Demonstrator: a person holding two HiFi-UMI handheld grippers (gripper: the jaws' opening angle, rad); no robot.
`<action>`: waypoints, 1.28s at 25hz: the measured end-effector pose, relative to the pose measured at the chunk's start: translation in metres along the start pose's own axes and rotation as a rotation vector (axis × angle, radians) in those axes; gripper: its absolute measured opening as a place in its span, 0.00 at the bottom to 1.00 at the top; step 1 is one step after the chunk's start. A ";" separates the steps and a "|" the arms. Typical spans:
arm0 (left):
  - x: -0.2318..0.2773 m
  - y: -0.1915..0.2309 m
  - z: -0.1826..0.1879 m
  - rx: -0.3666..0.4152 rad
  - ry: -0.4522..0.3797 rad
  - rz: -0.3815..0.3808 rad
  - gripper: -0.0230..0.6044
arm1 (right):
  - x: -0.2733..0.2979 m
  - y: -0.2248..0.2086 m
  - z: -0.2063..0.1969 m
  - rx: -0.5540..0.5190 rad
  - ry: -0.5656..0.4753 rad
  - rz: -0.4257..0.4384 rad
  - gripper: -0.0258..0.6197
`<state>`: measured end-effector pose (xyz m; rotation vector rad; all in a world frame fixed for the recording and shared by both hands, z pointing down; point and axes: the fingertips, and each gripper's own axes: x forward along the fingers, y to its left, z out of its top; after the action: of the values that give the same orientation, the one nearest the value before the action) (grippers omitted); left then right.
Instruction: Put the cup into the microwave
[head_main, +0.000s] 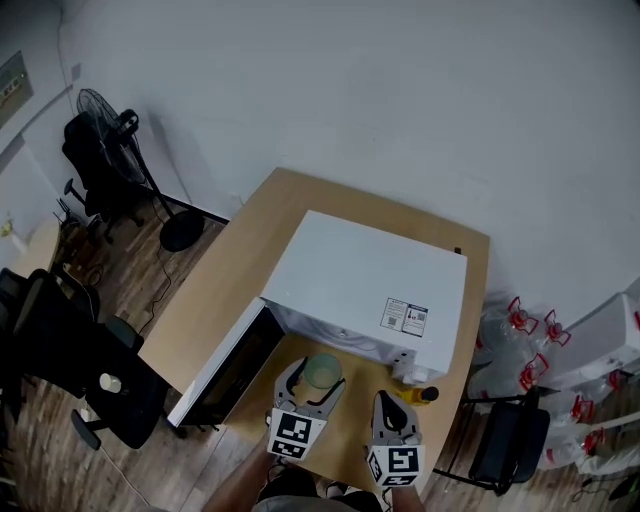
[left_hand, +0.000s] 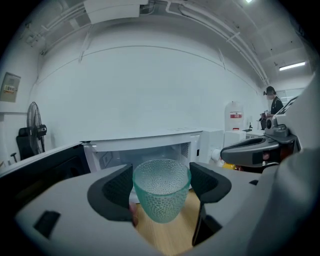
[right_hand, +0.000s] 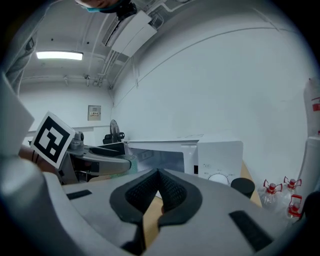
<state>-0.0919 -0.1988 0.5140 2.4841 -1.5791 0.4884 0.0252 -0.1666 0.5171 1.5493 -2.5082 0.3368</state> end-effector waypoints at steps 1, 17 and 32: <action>0.005 0.002 -0.002 0.002 0.004 -0.010 0.62 | 0.004 -0.001 -0.002 0.003 0.007 -0.007 0.07; 0.068 0.026 -0.011 0.019 0.012 -0.093 0.62 | 0.045 -0.006 -0.025 0.057 0.058 -0.084 0.07; 0.110 0.035 -0.012 0.033 -0.001 -0.125 0.62 | 0.054 -0.015 -0.038 0.076 0.091 -0.133 0.07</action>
<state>-0.0828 -0.3036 0.5628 2.5874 -1.4155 0.4985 0.0162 -0.2089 0.5694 1.6789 -2.3350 0.4767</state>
